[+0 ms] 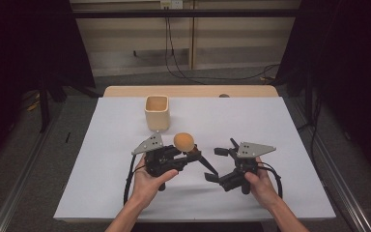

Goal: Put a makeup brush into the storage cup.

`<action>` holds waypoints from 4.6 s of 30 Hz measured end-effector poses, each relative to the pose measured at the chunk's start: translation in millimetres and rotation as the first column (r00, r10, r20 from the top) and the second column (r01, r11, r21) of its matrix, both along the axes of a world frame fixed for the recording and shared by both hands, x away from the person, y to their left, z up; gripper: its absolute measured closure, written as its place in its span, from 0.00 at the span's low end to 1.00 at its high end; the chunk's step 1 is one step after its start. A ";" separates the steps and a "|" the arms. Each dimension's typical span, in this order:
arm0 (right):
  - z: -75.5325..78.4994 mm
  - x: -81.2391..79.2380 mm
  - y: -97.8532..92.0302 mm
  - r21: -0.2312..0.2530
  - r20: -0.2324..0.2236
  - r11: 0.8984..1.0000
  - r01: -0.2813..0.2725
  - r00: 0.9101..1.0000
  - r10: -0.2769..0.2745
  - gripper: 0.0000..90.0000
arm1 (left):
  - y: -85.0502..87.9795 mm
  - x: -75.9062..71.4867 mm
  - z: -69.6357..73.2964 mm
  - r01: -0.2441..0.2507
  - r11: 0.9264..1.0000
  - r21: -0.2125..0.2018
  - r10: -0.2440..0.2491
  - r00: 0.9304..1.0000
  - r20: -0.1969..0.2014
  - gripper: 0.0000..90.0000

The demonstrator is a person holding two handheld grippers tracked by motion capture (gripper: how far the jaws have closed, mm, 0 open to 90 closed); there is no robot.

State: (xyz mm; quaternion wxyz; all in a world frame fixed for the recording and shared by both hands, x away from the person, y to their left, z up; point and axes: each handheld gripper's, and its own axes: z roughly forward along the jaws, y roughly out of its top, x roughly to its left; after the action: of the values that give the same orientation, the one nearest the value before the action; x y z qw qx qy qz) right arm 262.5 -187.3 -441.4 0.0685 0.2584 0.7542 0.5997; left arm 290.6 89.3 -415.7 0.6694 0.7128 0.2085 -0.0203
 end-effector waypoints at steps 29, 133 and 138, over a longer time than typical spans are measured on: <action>-3.8 -24.7 -43.0 0.012 0.060 0.967 0.256 0.965 -0.256 0.02 | 36.5 7.6 20.8 -0.079 0.989 0.125 0.083 0.996 -0.025 0.73; -24.4 -65.9 -108.1 -0.018 0.163 0.834 0.552 0.824 -0.542 0.00 | 105.7 157.0 87.7 -0.483 0.854 0.193 0.480 0.875 0.066 0.73; -24.6 -66.2 -107.6 -0.025 0.174 0.837 0.547 0.827 -0.535 0.00 | 100.6 158.2 86.1 -0.487 0.850 0.202 0.483 0.873 0.074 0.73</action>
State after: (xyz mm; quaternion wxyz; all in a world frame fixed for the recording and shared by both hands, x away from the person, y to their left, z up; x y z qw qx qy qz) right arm 196.3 -294.9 -466.0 0.3053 0.4096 0.6638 0.5462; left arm 448.8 189.9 -329.6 0.5741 0.7053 0.3754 0.1791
